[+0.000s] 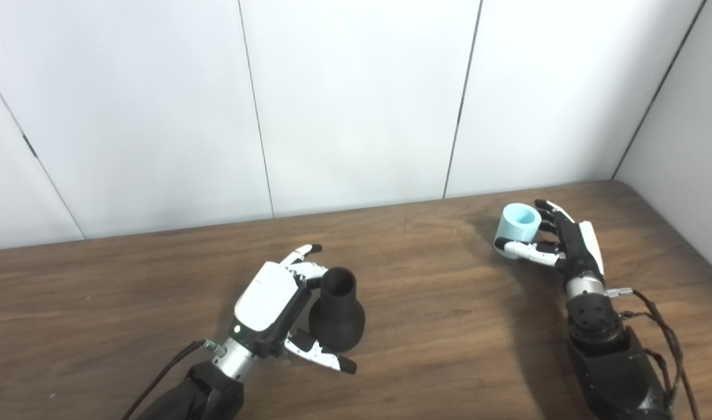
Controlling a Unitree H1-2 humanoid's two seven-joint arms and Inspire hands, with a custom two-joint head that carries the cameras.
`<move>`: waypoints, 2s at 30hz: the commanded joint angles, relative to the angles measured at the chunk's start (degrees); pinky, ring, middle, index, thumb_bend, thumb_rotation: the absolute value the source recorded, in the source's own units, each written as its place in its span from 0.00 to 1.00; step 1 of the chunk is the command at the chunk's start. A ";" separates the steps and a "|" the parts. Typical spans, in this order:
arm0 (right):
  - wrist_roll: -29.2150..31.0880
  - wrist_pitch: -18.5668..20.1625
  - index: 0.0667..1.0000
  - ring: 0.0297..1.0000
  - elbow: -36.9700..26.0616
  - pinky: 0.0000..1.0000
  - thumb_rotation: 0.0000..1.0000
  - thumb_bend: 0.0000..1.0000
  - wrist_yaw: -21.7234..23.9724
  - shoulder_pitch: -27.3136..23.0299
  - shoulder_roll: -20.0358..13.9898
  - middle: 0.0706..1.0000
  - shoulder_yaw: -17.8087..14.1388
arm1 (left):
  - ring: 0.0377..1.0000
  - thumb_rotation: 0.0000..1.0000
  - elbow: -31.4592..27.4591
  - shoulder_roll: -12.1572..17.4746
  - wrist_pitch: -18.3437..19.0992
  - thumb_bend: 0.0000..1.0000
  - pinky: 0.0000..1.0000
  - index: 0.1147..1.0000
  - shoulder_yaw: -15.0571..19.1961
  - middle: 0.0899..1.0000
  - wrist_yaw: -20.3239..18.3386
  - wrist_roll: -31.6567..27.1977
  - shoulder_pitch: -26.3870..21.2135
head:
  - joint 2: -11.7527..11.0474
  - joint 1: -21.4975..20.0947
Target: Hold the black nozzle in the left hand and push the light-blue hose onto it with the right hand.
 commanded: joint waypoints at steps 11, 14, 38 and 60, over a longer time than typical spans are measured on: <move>-2.10 -1.94 0.73 0.70 1.40 0.64 0.20 0.90 -3.10 -4.72 0.03 0.71 2.11 | 0.52 0.00 6.63 -1.87 -1.33 0.50 0.86 0.37 -4.76 0.42 0.95 -2.09 16.37 | 0.13 0.10; -2.07 -2.25 0.67 0.65 1.52 0.58 0.14 0.87 -4.70 -4.89 0.66 0.66 1.64 | 0.52 0.00 6.68 -1.98 -1.33 0.50 0.86 0.37 -4.74 0.42 1.04 -2.05 16.41 | 0.12 0.12; -1.91 -6.55 0.45 0.42 2.84 0.38 0.00 0.53 -6.45 -4.54 0.37 0.44 2.76 | 0.52 0.00 6.53 -1.78 -1.33 0.50 0.87 0.37 -4.93 0.42 0.83 -2.15 16.37 | 0.41 -0.11; -0.13 -1.68 0.49 0.38 -19.03 0.34 0.00 0.52 -0.08 -1.78 2.43 0.42 3.49 | 0.50 0.00 8.63 -3.87 -1.33 0.50 0.88 0.38 -2.24 0.41 0.09 -2.77 14.86 | 1.80 5.10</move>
